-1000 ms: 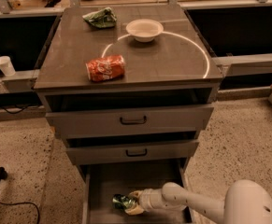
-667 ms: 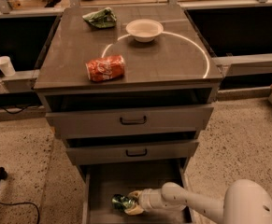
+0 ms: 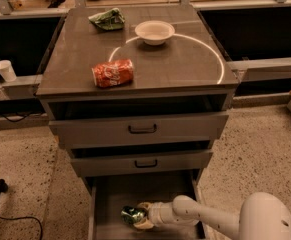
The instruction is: Place green can into bottom drawer
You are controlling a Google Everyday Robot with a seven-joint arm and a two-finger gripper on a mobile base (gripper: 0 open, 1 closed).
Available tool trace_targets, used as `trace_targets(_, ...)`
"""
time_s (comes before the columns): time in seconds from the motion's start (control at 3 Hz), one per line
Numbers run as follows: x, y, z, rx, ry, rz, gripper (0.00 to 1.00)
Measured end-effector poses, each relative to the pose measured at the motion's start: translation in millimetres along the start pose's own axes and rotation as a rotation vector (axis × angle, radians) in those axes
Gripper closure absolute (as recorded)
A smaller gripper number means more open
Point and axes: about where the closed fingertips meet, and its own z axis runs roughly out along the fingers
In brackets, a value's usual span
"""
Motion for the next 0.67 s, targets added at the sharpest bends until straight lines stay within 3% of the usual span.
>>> trace_targets(0.33, 0.0, 0.1, 0.1, 0.0, 0.0, 0.0, 0.0)
trace_targets(0.67, 0.0, 0.1, 0.1, 0.0, 0.0, 0.0, 0.0)
